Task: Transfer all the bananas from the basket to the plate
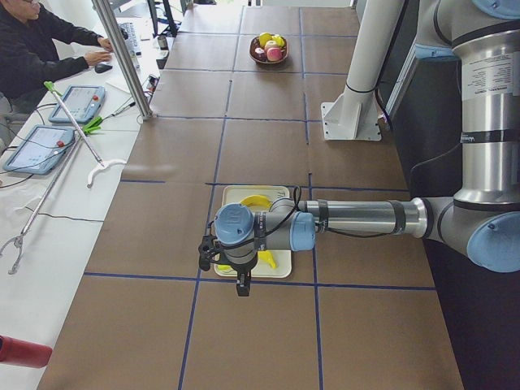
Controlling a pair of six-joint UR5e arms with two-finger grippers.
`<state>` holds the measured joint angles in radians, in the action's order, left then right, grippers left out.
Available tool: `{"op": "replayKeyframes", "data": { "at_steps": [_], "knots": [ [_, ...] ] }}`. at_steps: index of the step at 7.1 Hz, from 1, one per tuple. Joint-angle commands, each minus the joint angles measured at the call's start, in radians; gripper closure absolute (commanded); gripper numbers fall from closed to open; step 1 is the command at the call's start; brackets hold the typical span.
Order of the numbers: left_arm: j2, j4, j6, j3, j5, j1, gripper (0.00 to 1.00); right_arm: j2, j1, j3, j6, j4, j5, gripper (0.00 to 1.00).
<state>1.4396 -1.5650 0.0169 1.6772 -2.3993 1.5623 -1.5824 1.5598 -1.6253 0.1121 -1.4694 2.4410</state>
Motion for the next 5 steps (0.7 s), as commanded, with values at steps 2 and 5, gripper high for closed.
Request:
{"op": "replayKeyframes", "data": {
  "at_steps": [2, 5],
  "knots": [
    [0.001, -0.003, 0.000, 0.003, -0.009, -0.001, 0.00, -0.074, 0.086, 0.004, -0.002, -0.005, 0.033, 0.00],
    [0.005, -0.009, 0.000, -0.002, -0.008, -0.001, 0.00, -0.076, 0.095, -0.004, -0.002, -0.023, 0.033, 0.00]
  ]
}}
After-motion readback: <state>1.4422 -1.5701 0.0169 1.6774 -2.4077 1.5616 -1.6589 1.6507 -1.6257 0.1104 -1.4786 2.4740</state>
